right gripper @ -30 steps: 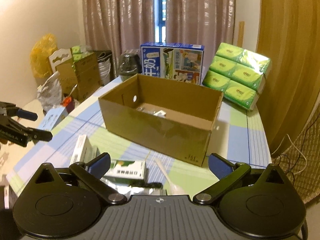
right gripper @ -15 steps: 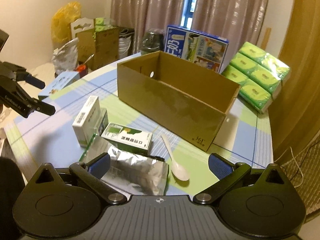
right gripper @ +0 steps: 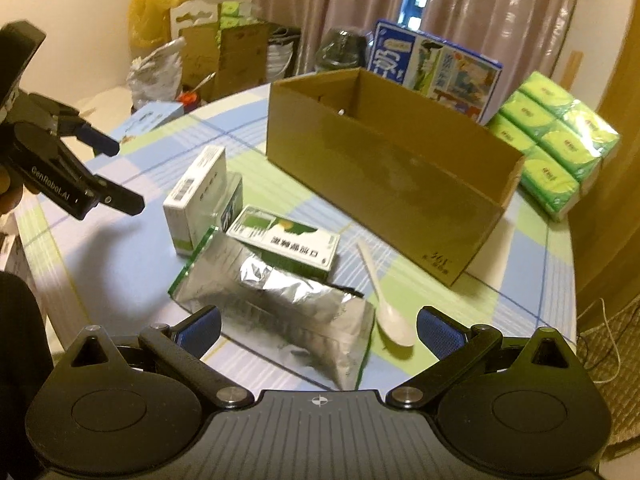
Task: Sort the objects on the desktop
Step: 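Grasp the white medicine box with the left tool while the right tool grasps the foil bag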
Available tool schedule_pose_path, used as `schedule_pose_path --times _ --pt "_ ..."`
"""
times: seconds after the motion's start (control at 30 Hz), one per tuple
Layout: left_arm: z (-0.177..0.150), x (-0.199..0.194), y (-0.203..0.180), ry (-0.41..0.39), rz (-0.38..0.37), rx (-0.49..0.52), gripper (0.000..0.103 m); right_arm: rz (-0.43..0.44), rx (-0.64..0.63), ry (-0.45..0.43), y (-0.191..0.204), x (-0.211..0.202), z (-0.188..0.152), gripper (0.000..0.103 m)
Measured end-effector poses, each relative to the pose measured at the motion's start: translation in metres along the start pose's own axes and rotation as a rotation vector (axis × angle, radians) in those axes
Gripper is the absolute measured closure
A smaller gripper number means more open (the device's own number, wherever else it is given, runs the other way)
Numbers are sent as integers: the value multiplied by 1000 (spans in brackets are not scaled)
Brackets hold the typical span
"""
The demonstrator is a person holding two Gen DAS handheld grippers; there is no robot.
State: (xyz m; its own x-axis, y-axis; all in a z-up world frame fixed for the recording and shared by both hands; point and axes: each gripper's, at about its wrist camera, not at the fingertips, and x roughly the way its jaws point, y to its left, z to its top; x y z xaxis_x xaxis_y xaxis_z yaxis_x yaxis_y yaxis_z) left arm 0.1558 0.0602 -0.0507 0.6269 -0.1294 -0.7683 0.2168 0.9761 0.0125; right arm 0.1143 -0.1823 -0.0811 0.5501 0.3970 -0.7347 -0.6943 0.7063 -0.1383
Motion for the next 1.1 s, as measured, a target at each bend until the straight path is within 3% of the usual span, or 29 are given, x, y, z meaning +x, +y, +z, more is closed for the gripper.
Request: schedule_pose_path --times 0.2,0.63,0.8,0.97,1.1 --pt "2 18 -7 9 -11 -30 7 33 -55 40 5 23 1 2" --pt "7 57 -13 19 14 -53 35 65 -77 84 3 64 3 2" --pt "-1 50 0 23 57 -23 34 72 -98 87 2 69 4 2" --pt "-11 40 16 26 97 -1 37 105 -177 91 6 70 6 2" --pt "-10 38 19 20 87 18 42 133 -297 100 15 73 7 2"
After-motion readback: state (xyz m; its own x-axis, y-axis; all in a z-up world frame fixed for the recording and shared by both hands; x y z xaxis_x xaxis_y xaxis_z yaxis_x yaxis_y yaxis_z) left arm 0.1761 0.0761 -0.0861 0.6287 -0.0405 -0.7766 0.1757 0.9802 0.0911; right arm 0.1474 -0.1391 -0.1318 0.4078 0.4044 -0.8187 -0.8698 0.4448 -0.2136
